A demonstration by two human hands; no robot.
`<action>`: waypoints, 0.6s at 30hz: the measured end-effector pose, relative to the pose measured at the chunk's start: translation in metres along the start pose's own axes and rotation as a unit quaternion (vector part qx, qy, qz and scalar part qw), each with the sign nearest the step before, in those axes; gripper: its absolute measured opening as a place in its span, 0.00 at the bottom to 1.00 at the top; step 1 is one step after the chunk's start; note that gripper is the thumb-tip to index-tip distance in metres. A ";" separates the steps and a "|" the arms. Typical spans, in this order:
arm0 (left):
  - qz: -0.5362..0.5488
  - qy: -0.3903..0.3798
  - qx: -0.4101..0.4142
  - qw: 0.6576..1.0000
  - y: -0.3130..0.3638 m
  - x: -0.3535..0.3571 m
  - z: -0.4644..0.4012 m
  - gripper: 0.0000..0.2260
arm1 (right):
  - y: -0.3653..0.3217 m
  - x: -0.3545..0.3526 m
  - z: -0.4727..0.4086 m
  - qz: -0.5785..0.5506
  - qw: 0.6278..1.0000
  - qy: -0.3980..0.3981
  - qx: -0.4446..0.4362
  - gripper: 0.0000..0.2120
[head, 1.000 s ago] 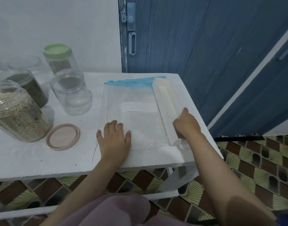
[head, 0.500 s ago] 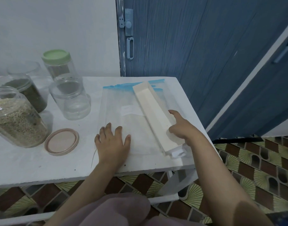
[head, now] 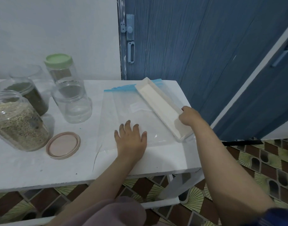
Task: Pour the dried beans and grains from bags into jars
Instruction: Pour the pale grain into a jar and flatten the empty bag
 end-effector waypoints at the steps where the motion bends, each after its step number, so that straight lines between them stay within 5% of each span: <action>1: -0.004 -0.001 -0.003 1.000 0.000 0.002 0.000 0.23 | 0.004 0.002 -0.001 0.005 1.000 -0.011 0.001 0.23; 5: 0.018 0.007 -0.012 1.000 -0.005 0.002 -0.003 0.22 | 0.013 0.009 0.002 0.018 0.999 -0.044 -0.004 0.26; 11: 0.218 0.024 -0.063 0.974 -0.029 -0.025 -0.007 0.15 | 0.005 0.008 0.008 -0.026 0.999 -0.016 -0.013 0.22; 15: 0.347 0.008 -0.105 0.932 -0.047 -0.036 -0.013 0.16 | 0.002 0.012 0.014 -0.094 0.995 -0.021 -0.016 0.14; 18: 0.481 -0.079 -0.207 0.849 -0.063 -0.027 -0.022 0.21 | 0.006 0.015 0.019 -0.145 0.989 -0.033 0.006 0.11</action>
Point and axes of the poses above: each hand's wrist, its own z-axis away from the middle knuckle, its own x-axis out of the palm, y = z × x, the point moved 10 cm from there along -z, towards the middle knuckle, and after that the axes turned 12 degrees about -x, right-handed, at the moved point
